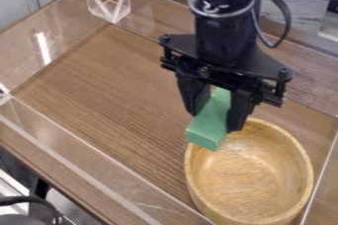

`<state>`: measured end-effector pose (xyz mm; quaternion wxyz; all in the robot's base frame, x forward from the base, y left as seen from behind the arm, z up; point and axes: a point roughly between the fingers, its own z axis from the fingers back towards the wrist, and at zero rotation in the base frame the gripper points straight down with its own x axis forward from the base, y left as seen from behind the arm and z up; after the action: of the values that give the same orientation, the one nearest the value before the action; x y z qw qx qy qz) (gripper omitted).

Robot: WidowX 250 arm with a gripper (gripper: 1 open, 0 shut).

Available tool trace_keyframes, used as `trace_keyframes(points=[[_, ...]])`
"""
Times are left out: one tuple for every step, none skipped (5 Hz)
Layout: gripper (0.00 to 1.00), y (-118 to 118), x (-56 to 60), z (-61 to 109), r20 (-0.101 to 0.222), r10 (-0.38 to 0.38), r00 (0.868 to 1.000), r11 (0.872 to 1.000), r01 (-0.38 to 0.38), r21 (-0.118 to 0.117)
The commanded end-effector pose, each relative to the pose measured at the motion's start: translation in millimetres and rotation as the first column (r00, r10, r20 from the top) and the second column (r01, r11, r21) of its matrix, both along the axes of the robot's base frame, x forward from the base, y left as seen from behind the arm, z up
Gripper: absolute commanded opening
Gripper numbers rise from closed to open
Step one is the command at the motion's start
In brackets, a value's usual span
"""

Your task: Remove the green block from inside the brown bowl and put it on the table

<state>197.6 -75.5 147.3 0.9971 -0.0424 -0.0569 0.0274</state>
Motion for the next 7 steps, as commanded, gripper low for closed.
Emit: trace_keyframes(points=[[0.00, -0.8, 0.1, 19.0, 0.040, 0.044, 0.998, 0.999, -0.044, -0.006], [0.00, -6.9, 0.7, 12.0, 0.034, 0.067, 0.997, 0.998, -0.067, -0.002], [0.00, -12.7, 1.1, 6.6, 0.029, 0.082, 0.996, 0.997, -0.082, 0.003], [0.00, -10.6, 4.0, -2.5, 0.024, 0.093, 0.995, 0.996, -0.094, 0.010], [0.00, -7.8, 6.4, -10.9, 0.022, 0.097, 0.995, 0.995, -0.097, 0.013], [0.00, -10.7, 4.7, -8.2, 0.020, 0.100, 0.995, 0.995, -0.101, 0.013], [0.00, -14.8, 2.7, -5.1, 0.019, 0.109, 0.994, 0.994, -0.109, 0.014]])
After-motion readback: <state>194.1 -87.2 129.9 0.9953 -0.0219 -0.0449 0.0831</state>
